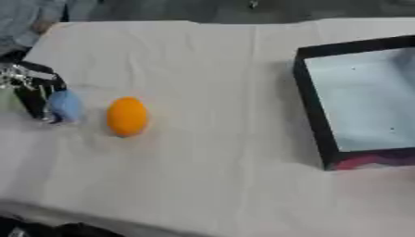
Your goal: Pick up the objects with one hand, pass them to the other hand, and then place them into the box on the other side of the table.
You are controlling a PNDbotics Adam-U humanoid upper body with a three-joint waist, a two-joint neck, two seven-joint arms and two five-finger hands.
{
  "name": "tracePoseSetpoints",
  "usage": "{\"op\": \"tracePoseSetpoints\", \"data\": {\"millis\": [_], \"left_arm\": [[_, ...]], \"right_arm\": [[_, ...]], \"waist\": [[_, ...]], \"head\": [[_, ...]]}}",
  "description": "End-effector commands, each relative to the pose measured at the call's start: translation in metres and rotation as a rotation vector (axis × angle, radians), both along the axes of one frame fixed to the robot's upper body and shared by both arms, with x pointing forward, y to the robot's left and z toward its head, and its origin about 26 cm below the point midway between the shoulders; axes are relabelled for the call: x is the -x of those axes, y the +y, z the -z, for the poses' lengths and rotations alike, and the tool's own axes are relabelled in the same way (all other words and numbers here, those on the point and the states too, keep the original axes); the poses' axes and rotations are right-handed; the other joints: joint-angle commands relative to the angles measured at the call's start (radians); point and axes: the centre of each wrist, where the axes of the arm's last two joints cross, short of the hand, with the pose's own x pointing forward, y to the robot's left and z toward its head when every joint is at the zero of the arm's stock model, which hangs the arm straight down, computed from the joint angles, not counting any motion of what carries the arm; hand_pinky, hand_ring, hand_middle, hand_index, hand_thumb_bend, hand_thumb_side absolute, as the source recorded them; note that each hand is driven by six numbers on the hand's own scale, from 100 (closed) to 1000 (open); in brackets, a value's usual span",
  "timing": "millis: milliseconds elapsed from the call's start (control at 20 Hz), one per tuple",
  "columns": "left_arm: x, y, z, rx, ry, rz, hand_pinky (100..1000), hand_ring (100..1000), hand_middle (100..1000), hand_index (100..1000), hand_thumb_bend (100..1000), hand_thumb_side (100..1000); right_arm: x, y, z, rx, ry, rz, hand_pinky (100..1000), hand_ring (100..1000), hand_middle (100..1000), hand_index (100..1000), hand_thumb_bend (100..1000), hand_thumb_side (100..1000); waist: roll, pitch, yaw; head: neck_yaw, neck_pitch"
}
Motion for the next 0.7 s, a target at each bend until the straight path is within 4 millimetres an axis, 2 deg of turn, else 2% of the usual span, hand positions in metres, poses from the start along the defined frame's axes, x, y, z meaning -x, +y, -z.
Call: {"op": "tracePoseSetpoints", "data": {"millis": [50, 250, 400, 550, 700], "left_arm": [[0.014, -0.001, -0.033, -0.002, -0.102, 0.02, 776, 732, 648, 572, 238, 100], [0.022, -0.02, -0.042, 0.052, -0.23, 0.06, 801, 713, 612, 572, 232, 100], [0.023, -0.033, -0.041, 0.139, -0.303, 0.07, 791, 695, 597, 565, 202, 100], [0.024, -0.047, -0.039, 0.218, -0.365, 0.084, 785, 684, 589, 560, 188, 100], [0.025, -0.053, -0.038, 0.246, -0.384, 0.083, 785, 684, 589, 560, 188, 100]], "right_arm": [[0.005, 0.001, -0.018, 0.032, -0.042, -0.009, 977, 1000, 1000, 1000, 843, 325], [0.005, 0.01, -0.028, 0.054, -0.068, -0.037, 974, 1000, 1000, 1000, 853, 319], [0.007, 0.024, -0.043, 0.111, -0.116, -0.067, 969, 1000, 1000, 1000, 879, 281], [0.009, 0.043, -0.06, 0.198, -0.172, -0.107, 967, 1000, 1000, 1000, 905, 293], [0.01, 0.05, -0.064, 0.226, -0.184, -0.112, 967, 1000, 1000, 1000, 905, 293]], "waist": [[-0.014, -0.043, 0.003], [-0.012, -0.048, 0.006], [-0.013, -0.052, 0.006], [-0.014, -0.057, 0.006], [-0.014, -0.057, 0.005]], "head": [[-0.014, -0.005], [-0.028, -0.006], [-0.035, -0.007], [-0.047, -0.003], [-0.049, -0.003]]}}
